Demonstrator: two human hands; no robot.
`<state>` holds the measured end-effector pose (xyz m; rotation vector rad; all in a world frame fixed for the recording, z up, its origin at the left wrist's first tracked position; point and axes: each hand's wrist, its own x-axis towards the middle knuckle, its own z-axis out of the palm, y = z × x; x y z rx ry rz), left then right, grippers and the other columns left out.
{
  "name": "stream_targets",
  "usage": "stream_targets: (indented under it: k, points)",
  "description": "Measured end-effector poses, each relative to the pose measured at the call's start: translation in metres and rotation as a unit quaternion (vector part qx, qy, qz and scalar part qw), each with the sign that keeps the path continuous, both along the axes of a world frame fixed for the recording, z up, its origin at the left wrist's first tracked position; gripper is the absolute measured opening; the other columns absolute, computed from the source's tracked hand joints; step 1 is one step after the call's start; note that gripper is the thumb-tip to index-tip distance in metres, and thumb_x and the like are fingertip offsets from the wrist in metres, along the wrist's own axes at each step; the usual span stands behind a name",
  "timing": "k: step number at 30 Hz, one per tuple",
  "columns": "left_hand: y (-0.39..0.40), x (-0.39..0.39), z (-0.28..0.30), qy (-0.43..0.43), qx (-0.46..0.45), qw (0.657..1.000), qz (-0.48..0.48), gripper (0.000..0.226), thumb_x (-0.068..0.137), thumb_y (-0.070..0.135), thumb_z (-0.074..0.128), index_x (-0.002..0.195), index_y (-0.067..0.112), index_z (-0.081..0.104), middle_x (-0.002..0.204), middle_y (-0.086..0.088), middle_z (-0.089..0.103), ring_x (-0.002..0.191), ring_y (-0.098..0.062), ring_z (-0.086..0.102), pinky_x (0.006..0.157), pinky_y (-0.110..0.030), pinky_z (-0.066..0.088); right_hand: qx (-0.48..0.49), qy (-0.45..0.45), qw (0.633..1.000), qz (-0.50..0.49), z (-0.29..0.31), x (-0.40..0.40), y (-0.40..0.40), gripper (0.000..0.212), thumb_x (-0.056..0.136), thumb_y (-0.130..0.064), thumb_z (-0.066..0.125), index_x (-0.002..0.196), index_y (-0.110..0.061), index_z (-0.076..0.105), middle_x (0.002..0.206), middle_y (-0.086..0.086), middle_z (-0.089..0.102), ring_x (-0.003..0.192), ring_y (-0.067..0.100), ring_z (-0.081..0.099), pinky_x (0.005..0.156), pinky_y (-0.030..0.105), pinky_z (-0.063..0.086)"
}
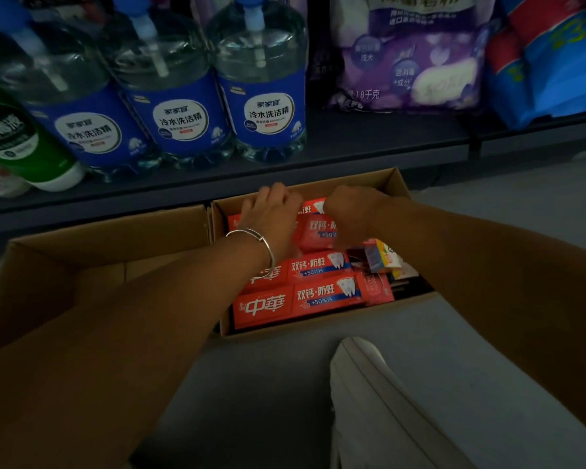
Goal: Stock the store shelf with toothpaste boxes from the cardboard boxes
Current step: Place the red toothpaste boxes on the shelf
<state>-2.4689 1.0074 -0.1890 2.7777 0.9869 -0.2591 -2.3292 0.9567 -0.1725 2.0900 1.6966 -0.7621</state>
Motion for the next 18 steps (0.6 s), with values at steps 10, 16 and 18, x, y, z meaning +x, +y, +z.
stream_targets:
  k: [10,16,18]
  points:
    - [-0.025,-0.004,-0.018,0.221,-0.158,0.957,-0.104,0.041,0.089,0.025,0.060,0.128,0.011,0.055,0.126,-0.007,0.057,0.112,-0.023,0.056,0.097,-0.031,0.046,0.021,-0.045,0.999,0.005,-0.001,-0.004,-0.001,0.067,0.080,-0.038,0.070,0.134,-0.013,0.039,0.130,0.008,0.051,0.116,0.024,0.052,0.098,0.038,0.043]
    - [-0.028,-0.001,-0.015,0.241,-0.187,0.947,-0.103,0.045,0.090,0.027,0.058,0.132,0.011,0.050,0.133,-0.007,0.051,0.119,-0.022,0.051,0.096,-0.027,0.042,0.025,-0.054,0.998,0.030,0.002,-0.005,-0.001,0.065,0.081,-0.037,0.070,0.133,-0.013,0.041,0.129,0.007,0.052,0.117,0.022,0.052,0.097,0.035,0.043]
    - [-0.028,-0.001,-0.014,0.236,-0.194,0.947,-0.095,0.046,0.090,0.027,0.060,0.132,0.011,0.049,0.134,-0.007,0.050,0.120,-0.022,0.050,0.097,-0.027,0.042,0.021,-0.054,0.998,0.031,0.002,-0.004,0.000,0.065,0.081,-0.037,0.070,0.134,-0.012,0.040,0.130,0.007,0.052,0.117,0.022,0.051,0.097,0.035,0.043]
